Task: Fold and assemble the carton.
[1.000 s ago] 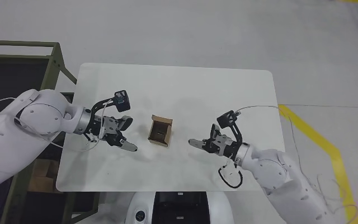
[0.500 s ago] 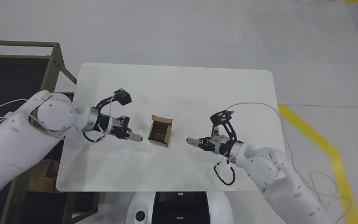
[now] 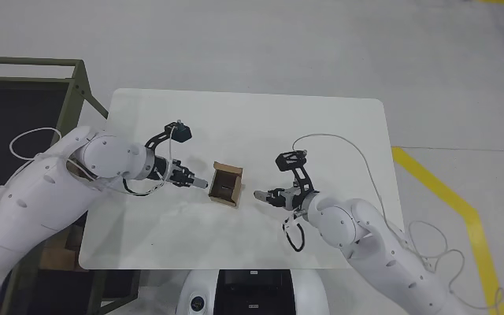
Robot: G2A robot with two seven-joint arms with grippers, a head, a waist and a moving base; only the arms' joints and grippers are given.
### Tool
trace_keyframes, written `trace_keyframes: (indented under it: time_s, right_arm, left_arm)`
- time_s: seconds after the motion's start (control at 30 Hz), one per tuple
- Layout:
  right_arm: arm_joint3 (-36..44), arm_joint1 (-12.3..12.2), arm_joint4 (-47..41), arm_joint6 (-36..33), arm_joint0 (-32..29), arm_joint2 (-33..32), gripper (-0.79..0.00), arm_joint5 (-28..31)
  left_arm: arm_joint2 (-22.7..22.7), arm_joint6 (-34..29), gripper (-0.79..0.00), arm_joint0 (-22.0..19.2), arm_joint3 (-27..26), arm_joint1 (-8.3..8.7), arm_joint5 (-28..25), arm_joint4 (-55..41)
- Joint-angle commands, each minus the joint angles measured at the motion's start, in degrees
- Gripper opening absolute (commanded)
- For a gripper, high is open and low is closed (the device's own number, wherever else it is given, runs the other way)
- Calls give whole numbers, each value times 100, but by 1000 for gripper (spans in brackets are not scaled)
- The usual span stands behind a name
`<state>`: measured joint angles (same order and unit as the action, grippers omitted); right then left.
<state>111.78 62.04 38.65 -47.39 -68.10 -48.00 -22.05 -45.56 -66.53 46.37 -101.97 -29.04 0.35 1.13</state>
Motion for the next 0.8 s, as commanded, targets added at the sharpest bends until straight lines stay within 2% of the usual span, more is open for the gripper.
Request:
trace_keyframes:
  time_s: [0.0, 0.3, 0.77]
  right_arm:
    - [-70, 17, 11, 99, -21, 32, 0, 15]
    - [-470, 272, -77, -220, 559, 497, 0, -498]
    - [-1033, 667, -54, -369, 1185, 1092, 0, -1051]
  left_arm:
    - [7, 61, 0, 30, -2, -5, -5, 7]
    - [254, 363, 0, 12, 79, -204, 1177, 641]
    - [757, 90, 0, -345, 250, -640, 1536, 1095]
